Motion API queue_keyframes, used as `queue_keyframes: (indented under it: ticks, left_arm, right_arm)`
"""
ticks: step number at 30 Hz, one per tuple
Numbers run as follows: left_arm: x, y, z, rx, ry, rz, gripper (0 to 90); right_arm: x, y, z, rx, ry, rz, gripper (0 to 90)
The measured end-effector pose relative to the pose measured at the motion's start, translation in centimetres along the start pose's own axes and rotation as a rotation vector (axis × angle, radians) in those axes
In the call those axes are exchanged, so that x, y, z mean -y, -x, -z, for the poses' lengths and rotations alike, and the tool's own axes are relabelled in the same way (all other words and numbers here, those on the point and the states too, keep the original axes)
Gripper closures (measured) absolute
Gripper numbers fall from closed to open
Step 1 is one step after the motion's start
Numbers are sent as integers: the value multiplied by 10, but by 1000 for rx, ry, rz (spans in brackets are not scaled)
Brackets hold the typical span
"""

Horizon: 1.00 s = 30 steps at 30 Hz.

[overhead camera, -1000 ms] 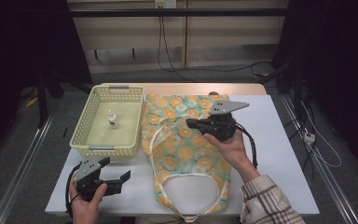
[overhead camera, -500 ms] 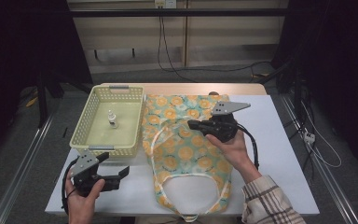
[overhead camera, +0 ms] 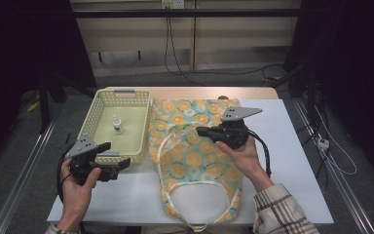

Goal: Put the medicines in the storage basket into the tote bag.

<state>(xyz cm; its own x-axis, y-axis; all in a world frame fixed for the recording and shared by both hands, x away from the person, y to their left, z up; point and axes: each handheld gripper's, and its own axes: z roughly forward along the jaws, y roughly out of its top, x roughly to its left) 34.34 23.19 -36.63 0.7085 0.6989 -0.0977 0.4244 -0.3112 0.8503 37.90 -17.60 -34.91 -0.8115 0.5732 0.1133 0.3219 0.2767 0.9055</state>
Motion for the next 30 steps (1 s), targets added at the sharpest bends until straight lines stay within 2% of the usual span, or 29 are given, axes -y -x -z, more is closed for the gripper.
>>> queue_keyframes:
  ticks: [2,4,6,7,12,15,17,19,21,23,25,26,28,30]
  left_arm:
    - [-2,-4,-3,-11,16,-30,59]
    - [-5,-8,-6,-7,10,-23,53]
    - [-8,-11,-8,-20,-3,-35,60]
    - [-9,-13,-9,-28,7,-48,63]
    - [-18,-28,-14,-60,27,-37,60]
    - [-24,-39,-20,-67,16,-33,57]
    - [-28,-45,-24,-89,10,-37,59]
    - [-30,-52,-29,-89,11,-27,60]
    - [-33,-57,-34,-109,4,-27,62]
    - [-35,-62,-37,-109,-5,-23,63]
    - [-36,-68,-40,-103,11,0,63]
    - [-37,-70,-42,-109,8,5,63]
    - [-39,-74,-44,-151,-9,-14,63]
    - [-41,-81,-48,-158,-9,-10,67]
  right_arm:
    - [0,0,0,-3,-1,-1,900]
    - [1,-1,-2,-6,-5,1,900]
    - [1,-1,-4,-8,-7,3,900]
    - [1,-2,-4,-11,-10,3,900]
    - [2,-2,-7,-13,-16,2,900]
    - [2,-2,-7,-12,-18,2,900]
    - [3,-2,-7,-12,-19,3,900]
    - [3,-2,-8,-13,-20,3,900]
    - [3,-2,-9,-15,-22,4,900]
    - [3,-2,-9,-18,-24,4,900]
    - [3,-2,-9,-19,-27,4,900]
    - [3,-2,-9,-20,-28,4,900]
    - [4,-2,-9,-21,-31,3,900]
    - [4,-2,-10,-22,-34,3,900]
